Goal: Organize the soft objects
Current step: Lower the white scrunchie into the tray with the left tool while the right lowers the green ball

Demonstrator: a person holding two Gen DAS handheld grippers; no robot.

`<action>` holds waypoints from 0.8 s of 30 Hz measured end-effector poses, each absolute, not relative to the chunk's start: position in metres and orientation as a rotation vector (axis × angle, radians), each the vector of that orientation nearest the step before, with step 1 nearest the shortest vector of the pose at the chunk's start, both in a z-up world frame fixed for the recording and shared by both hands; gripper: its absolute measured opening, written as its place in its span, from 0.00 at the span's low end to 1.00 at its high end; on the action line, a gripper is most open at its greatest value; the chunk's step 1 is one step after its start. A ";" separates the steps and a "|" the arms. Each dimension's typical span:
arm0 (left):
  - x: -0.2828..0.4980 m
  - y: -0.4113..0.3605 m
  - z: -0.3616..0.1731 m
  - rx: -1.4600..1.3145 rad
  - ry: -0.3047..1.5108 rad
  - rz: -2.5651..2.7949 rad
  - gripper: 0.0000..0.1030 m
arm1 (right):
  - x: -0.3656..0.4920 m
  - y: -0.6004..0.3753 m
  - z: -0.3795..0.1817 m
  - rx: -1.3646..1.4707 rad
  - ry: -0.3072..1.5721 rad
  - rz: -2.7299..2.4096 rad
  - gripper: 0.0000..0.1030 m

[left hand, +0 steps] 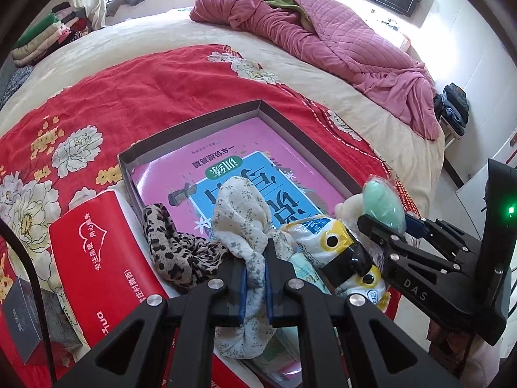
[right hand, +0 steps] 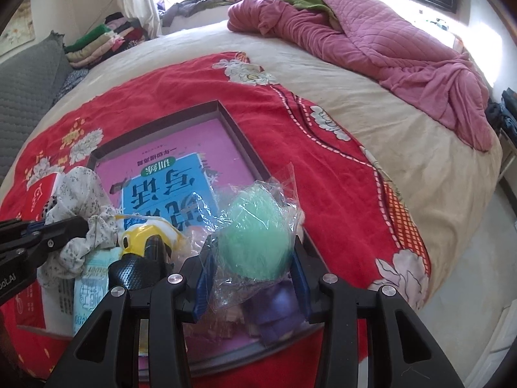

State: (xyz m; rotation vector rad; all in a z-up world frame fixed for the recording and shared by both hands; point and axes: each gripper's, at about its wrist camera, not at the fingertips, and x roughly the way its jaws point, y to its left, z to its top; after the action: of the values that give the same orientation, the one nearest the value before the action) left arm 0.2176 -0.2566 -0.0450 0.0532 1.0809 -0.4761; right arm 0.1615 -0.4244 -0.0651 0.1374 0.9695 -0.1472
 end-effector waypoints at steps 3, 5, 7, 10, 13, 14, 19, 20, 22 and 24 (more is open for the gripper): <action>0.219 -0.256 -0.045 0.054 1.084 -0.469 0.09 | 0.164 -0.426 -0.065 0.153 0.969 -0.139 0.44; 0.219 -0.256 -0.045 0.052 1.085 -0.471 0.09 | 0.164 -0.427 -0.065 0.161 0.970 -0.135 0.45; 0.219 -0.255 -0.046 0.050 1.091 -0.469 0.09 | 0.162 -0.429 -0.065 0.179 0.971 -0.125 0.45; 0.221 -0.253 -0.047 0.036 1.102 -0.471 0.11 | 0.160 -0.432 -0.064 0.201 0.969 -0.123 0.50; 0.222 -0.251 -0.047 0.021 1.113 -0.479 0.19 | 0.156 -0.435 -0.063 0.226 0.962 -0.118 0.55; 0.222 -0.250 -0.046 0.010 1.112 -0.489 0.23 | 0.155 -0.436 -0.063 0.236 0.961 -0.107 0.56; 0.219 -0.251 -0.044 0.019 1.114 -0.497 0.47 | 0.150 -0.436 -0.060 0.241 0.950 -0.105 0.65; 0.219 -0.251 -0.044 0.022 1.114 -0.495 0.47 | 0.149 -0.436 -0.060 0.243 0.952 -0.105 0.65; 0.218 -0.252 -0.043 0.030 1.113 -0.494 0.48 | 0.147 -0.435 -0.058 0.238 0.944 -0.109 0.65; 0.216 -0.254 -0.041 0.043 1.107 -0.492 0.49 | 0.145 -0.435 -0.055 0.234 0.939 -0.113 0.65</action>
State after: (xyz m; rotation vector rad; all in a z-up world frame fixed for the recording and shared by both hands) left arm 0.2160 -0.2540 -0.0407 0.0434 1.1065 -0.4915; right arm 0.1452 -0.4347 -0.0545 0.2342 0.9387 -0.1130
